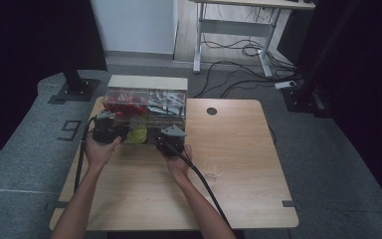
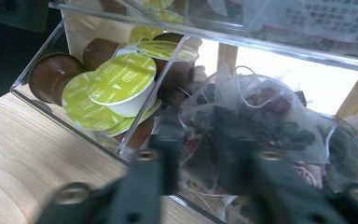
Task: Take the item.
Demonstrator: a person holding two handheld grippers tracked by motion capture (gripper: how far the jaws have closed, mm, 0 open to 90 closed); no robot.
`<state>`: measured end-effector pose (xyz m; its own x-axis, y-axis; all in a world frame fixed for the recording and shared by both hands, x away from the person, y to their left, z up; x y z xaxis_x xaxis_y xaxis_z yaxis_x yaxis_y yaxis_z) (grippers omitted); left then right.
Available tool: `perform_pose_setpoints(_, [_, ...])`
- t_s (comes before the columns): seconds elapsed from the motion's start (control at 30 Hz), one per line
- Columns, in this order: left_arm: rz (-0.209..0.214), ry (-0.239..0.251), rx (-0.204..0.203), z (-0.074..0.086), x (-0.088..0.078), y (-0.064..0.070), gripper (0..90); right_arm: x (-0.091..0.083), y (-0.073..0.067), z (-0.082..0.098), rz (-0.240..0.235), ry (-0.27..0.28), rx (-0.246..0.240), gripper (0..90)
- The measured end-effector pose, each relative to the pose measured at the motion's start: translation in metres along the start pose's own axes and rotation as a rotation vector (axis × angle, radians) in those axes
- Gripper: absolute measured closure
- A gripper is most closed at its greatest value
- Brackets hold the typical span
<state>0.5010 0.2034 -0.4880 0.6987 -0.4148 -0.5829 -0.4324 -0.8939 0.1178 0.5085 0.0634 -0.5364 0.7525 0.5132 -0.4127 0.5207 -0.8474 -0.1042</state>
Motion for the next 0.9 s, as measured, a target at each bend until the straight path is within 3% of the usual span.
perform_pose_setpoints(0.07, [0.003, 0.001, -0.001, 0.0, 0.0, 0.001, 89.9, 0.002, 0.001, -0.001, 0.03, 0.009, -0.005, 59.5])
perform_pose_setpoints(0.3, [0.008, 0.001, 0.0, 0.0, 0.0, 0.001, 89.9, 0.006, 0.004, -0.003, 0.053, 0.023, 0.012, 57.6])
perform_pose_setpoints(0.5, [0.007, 0.001, 0.0, 0.0, 0.0, 0.001, 89.8, 0.011, 0.003, -0.002, 0.033, 0.0, 0.014, 64.5])
perform_pose_setpoints(0.7, [0.007, 0.001, 0.001, 0.0, 0.0, 0.001, 89.7, 0.012, 0.005, 0.001, 0.026, -0.021, 0.012, 86.6])
perform_pose_setpoints(0.9, [0.005, 0.002, 0.0, 0.0, 0.0, 0.001, 89.6, 0.005, 0.003, -0.003, 0.012, 0.001, 0.008, 88.8])
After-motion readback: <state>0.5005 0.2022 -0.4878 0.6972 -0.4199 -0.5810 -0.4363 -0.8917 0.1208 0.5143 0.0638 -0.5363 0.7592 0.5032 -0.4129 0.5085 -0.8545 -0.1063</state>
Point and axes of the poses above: each handheld gripper's, and its own axes: x roughly forward along the jaws, z roughly out of its underside, y roughly to its right, the point moved 10 cm from there along x, roughly forward along the jaws, and after that the axes turned 2 degrees about x, right-handed, at the moved point
